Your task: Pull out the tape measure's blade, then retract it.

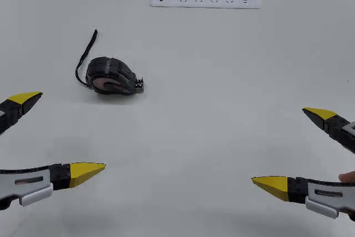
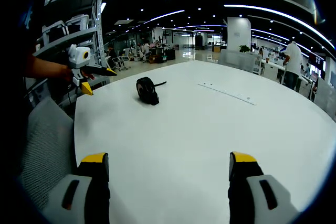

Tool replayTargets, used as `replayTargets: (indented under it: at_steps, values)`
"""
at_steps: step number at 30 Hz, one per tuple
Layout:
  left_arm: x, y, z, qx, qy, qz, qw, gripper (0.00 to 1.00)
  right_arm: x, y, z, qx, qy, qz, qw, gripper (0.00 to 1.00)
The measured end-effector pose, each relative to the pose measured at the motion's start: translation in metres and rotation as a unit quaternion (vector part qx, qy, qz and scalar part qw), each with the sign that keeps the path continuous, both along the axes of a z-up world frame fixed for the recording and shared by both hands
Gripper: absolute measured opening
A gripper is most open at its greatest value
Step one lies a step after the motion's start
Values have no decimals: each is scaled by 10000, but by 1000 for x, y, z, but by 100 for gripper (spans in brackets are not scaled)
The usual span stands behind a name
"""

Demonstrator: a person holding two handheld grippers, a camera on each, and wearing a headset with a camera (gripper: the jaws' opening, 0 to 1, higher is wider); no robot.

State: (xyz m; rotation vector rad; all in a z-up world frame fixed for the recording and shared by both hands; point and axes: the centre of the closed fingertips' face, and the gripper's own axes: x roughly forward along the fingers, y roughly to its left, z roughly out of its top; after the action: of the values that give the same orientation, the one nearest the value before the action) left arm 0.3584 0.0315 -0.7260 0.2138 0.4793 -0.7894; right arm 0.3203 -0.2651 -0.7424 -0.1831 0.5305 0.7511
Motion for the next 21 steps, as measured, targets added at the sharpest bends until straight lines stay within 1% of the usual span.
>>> replayTargets:
  at_steps: [7, 15, 21]
  values:
    - [5, 0, 0, 47, 9, -107, 9999, 99, 4, -1, 0, -80, 5, 121, 9999, 96]
    - [16, -5, -1, 96, -4, -271, 9996, 98, 16, -1, 0, -123, -3, 261, 9996, 94]
    - [26, -11, -2, 65, 1, -375, 9993, 98, 27, 1, 1, -162, -42, 381, 9991, 93]
